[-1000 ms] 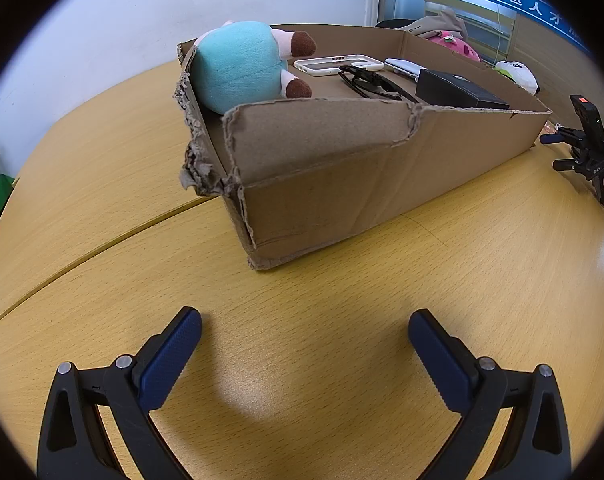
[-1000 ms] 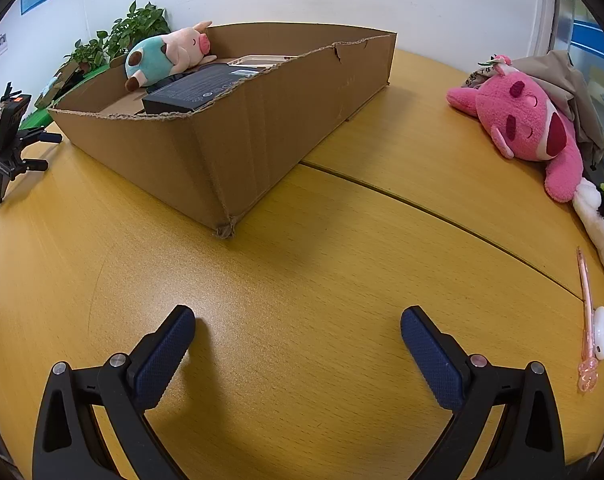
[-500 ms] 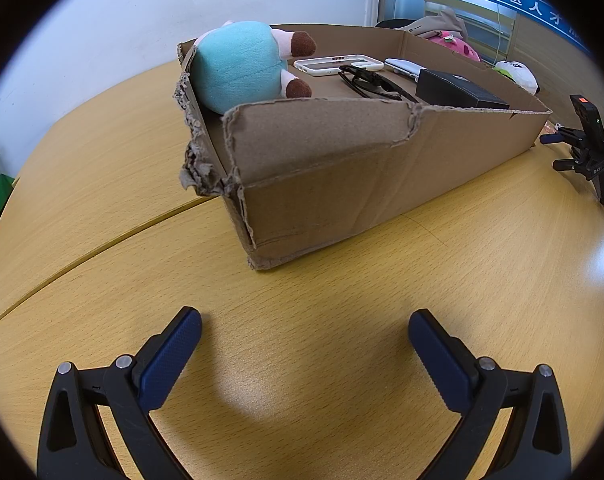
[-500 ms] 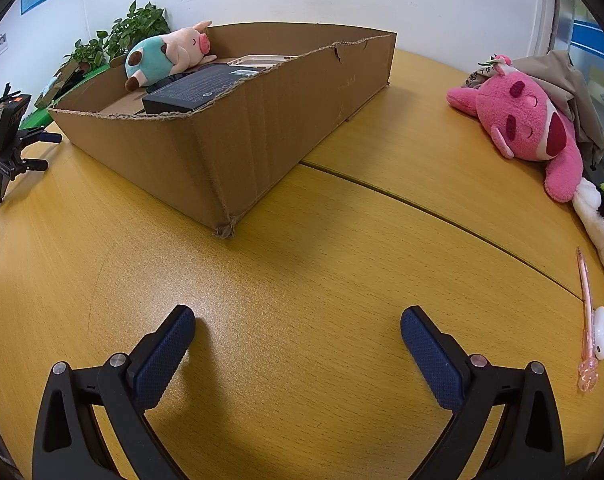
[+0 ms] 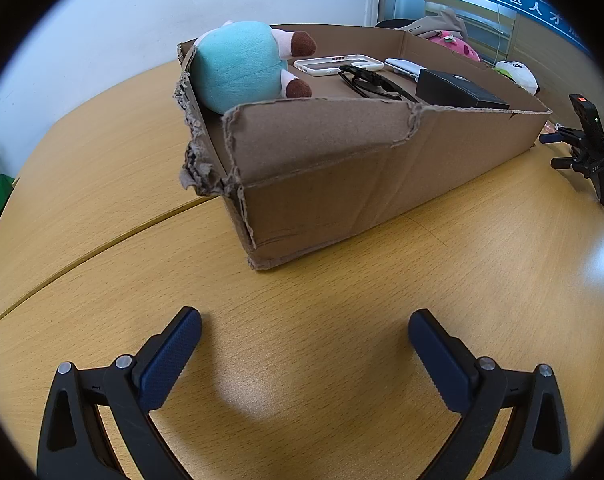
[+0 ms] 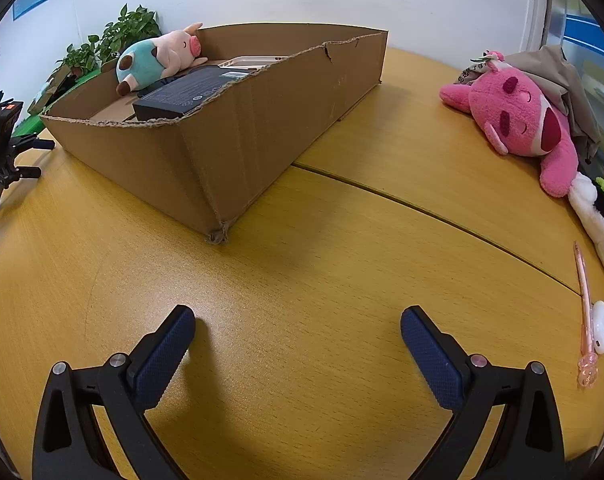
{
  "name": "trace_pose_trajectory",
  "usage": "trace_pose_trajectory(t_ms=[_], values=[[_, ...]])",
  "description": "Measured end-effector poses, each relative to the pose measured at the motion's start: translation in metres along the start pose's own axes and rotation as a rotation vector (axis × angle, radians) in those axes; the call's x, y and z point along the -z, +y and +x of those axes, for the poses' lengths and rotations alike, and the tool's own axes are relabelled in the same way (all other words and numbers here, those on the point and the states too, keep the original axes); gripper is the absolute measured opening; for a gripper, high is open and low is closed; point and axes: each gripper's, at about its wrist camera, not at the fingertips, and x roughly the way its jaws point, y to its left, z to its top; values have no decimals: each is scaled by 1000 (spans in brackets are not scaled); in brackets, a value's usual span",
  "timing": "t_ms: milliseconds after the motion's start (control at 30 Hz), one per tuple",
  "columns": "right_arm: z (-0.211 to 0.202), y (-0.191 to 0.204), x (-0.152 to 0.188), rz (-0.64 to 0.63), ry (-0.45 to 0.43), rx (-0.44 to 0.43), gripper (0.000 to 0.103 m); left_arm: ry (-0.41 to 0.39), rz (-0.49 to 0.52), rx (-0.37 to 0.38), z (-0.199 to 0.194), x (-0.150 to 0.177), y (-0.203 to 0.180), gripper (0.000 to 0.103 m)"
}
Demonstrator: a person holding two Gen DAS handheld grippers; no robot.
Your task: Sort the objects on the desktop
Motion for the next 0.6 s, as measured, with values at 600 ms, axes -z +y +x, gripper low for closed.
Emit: trace_pose_trajectory(t_ms=[600], values=[[13,-77,-15,70,2,47,103,5,14,19,9,-14,41,103]])
